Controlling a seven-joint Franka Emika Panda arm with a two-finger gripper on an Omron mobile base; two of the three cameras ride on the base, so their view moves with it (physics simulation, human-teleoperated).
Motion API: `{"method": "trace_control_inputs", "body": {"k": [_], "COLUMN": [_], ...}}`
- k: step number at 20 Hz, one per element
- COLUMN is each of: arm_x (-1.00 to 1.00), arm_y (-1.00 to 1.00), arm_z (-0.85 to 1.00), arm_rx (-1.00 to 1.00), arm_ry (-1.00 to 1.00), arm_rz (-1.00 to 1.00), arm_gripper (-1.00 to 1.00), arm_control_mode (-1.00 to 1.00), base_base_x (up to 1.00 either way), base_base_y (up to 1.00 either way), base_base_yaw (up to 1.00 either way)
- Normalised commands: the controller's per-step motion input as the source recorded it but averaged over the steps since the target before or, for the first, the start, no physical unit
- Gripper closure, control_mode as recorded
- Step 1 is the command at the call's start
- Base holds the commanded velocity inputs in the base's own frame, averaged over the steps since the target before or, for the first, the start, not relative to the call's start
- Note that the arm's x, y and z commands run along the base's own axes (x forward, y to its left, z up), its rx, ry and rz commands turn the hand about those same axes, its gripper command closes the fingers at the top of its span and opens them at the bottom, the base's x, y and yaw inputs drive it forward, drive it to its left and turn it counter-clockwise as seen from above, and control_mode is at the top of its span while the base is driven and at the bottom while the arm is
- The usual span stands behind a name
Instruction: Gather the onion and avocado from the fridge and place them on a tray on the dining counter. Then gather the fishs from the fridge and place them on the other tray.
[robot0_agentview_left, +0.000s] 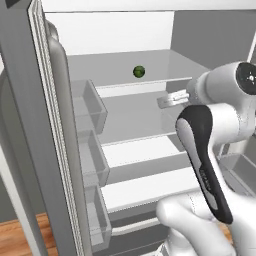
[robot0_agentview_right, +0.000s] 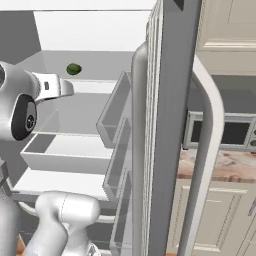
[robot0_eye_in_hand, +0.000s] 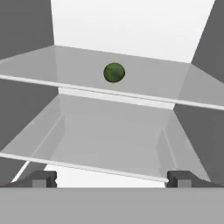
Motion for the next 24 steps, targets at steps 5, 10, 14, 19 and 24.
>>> {"method": "trace_control_inputs", "body": {"k": [5, 10, 14, 19, 24], "arm_x": [0.65, 0.71, 0.67, 0.46, 0.43], "arm_y": [0.03, 0.16, 0.22, 0.19, 0.14], "arm_z": [0.73, 0.24, -0.13, -0.42, -0.39], "arm_rx": [-0.01, 0.01, 0.0, 0.01, 0.01], "arm_ry": [-0.01, 0.03, 0.01, 0.0, 0.0], "arm_rz": [0.0, 0.0, 0.0, 0.0, 0.0], "arm_gripper": [-1.0, -1.0, -1.0, -1.0, -1.0], "arm_control_mode": [-1.0, -1.0, -1.0, -1.0, -1.0], "base_base_x": [0.0, 0.0, 0.0, 0.0, 0.0], "base_base_y": [0.0, 0.0, 0.0, 0.0, 0.0], "base_base_yaw": [0.0, 0.0, 0.0, 0.0, 0.0]}}
